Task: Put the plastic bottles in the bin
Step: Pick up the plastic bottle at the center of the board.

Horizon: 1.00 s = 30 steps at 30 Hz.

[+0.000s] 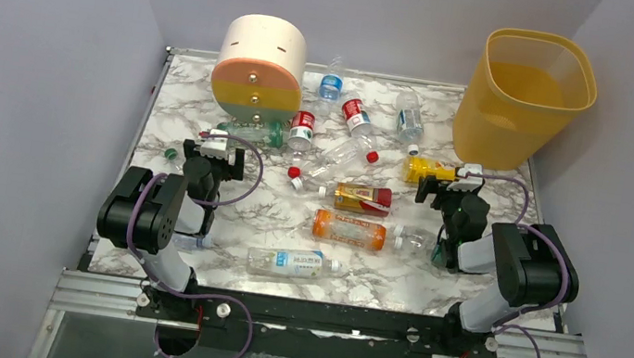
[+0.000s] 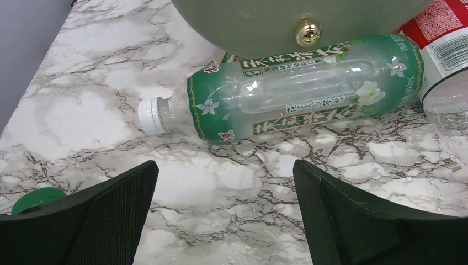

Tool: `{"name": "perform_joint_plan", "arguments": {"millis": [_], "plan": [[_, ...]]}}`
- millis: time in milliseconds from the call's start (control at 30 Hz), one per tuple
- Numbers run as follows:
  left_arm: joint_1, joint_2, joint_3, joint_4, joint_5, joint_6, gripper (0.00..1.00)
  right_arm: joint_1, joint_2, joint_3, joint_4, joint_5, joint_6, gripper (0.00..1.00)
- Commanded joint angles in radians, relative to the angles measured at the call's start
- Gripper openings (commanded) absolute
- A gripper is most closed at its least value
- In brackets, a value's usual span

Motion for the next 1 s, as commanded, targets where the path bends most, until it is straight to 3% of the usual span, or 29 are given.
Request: {"name": "perform_joint_plan", "arguments": {"millis": [0, 700, 867, 967], "plan": [[0.006, 0.003, 0.007, 0.021, -0.008, -0.006, 0.99, 0.002, 0.006, -0.006, 0.036, -0.016, -0.004, 0.99], [0.005, 0.003, 0.007, 0.025, -0.007, -0.006, 0.99, 0.002, -0.002, -0.011, 0.047, -0.068, -0.018, 0.99], [0.001, -0.046, -0.037, 0.066, 0.011, 0.005, 0.99, 0.002, -0.122, 0.005, -0.089, -0.117, -0.045, 0.99], [-0.027, -0.172, -0.042, -0.058, -0.048, 0.002, 0.99, 0.002, -0.202, 0.043, -0.23, -0.146, -0.06, 0.99]]}}
